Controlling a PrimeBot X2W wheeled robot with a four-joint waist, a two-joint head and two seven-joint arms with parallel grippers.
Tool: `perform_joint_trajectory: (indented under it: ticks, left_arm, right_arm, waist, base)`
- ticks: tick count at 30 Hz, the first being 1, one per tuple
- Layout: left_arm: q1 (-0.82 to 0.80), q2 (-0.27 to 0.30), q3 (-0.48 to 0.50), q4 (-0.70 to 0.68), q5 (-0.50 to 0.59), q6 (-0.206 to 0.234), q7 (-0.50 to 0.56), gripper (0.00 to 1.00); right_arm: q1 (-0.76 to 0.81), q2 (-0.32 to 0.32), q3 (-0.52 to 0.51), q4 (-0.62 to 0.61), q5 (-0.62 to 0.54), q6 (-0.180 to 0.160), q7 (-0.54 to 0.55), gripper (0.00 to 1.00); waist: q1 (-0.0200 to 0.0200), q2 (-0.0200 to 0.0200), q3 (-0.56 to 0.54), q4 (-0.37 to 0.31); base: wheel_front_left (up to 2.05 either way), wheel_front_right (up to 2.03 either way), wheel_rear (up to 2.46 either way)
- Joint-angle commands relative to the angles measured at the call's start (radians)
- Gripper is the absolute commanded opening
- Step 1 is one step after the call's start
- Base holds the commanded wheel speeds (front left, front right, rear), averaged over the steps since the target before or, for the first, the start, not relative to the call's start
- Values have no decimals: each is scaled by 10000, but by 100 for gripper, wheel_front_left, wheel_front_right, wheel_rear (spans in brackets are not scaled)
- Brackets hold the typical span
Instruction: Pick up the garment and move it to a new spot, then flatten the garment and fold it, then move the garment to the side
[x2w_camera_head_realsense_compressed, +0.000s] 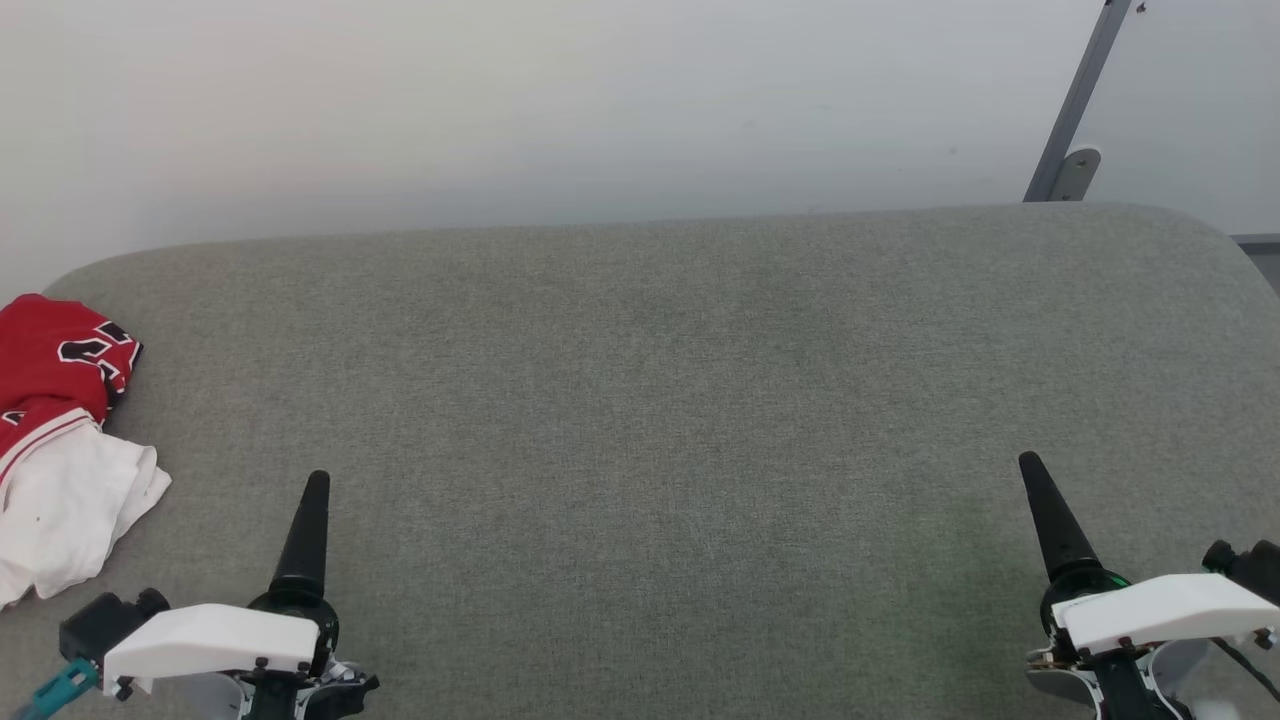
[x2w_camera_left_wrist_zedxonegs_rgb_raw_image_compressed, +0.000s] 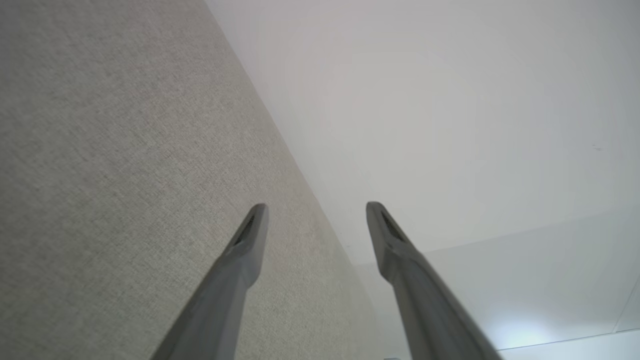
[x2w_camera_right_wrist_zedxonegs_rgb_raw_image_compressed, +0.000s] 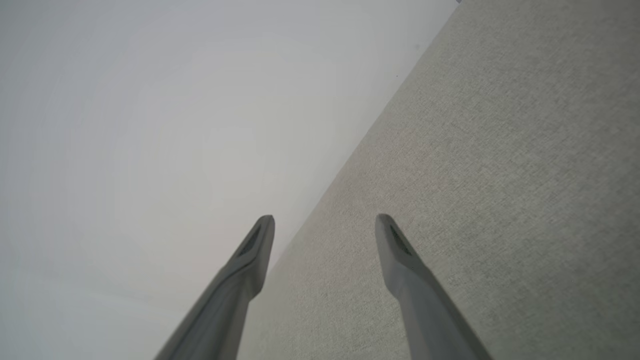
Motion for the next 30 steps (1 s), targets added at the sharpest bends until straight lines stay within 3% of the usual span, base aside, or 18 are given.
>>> perform_joint_trajectory:
  ticks: [1, 11, 30]
  left_arm:
    - [-207, 156, -86, -207, 450, 65, -117, 100]
    - [-129, 389, -298, -415, 2261, 256, -491, 100]
    - [19, 370, -113, -552, 4505, -221, -1093, 100]
  right_arm:
    - [-252, -86, 3, -234, -463, 18, -75, 100]
    - [-202, -118, -63, -515, -2063, 19, -175, 100]
    - [-130, -167, -122, -946, -4267, 21, -426, 100]
  waist:
    - [0, 0, -3, 5]
    - [0, 0, -36, 10]
    - [0, 0, -71, 7]
  base:
    - [0, 0, 0]
    - [0, 0, 0]
    - [0, 0, 0]
